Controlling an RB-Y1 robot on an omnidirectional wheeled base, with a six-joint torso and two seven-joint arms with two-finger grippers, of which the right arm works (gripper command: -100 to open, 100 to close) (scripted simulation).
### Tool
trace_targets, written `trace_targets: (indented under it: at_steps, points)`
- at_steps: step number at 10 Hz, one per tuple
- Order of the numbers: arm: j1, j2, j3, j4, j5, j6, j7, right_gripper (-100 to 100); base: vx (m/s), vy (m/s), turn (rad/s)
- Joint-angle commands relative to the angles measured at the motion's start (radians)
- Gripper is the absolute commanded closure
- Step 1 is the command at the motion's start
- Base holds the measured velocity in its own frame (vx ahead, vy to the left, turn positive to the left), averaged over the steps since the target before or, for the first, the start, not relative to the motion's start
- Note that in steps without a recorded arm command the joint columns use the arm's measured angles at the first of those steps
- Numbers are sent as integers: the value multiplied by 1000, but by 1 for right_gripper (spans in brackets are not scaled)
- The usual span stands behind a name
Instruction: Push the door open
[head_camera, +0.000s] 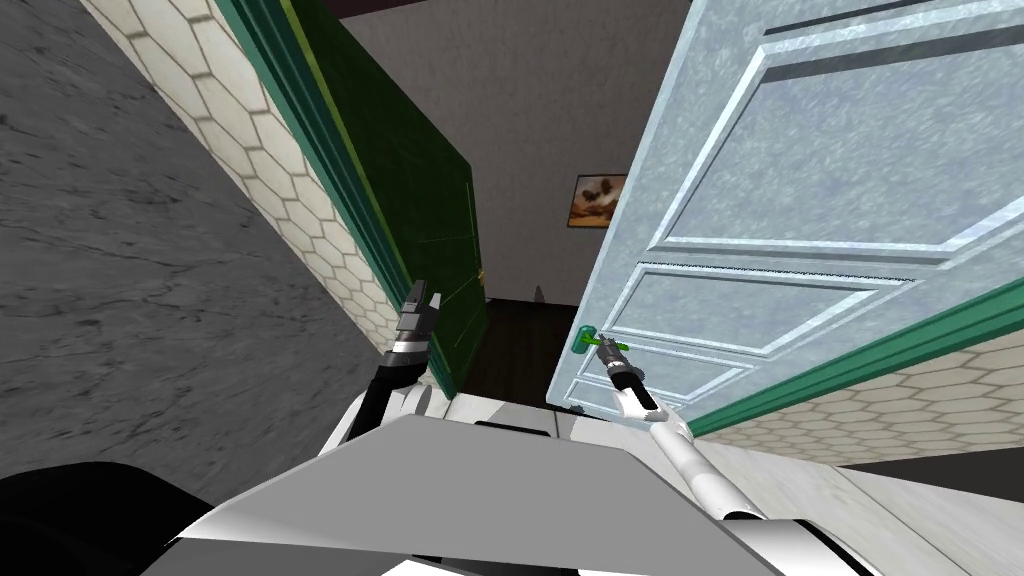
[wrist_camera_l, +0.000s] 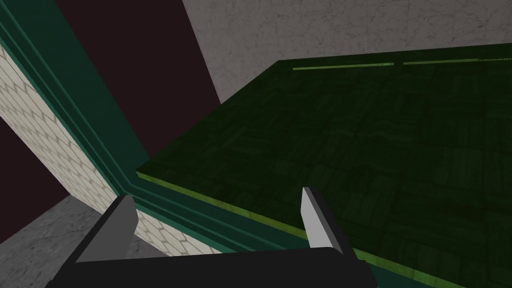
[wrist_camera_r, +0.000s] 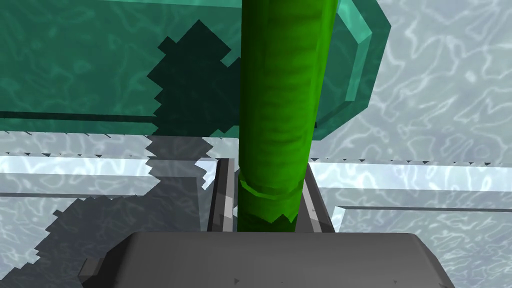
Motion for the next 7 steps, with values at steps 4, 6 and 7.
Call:
trace_targets:
  at_steps: [4,6,7]
  points:
    - [-22,6,-59,32,-4,-4,28,100,189,35,-42]
    - [-33,15,-93,55,-5,-1,47,100,153,43,-46]
    - [-33,15,-93,55,-5,-1,47,100,121,28,-102]
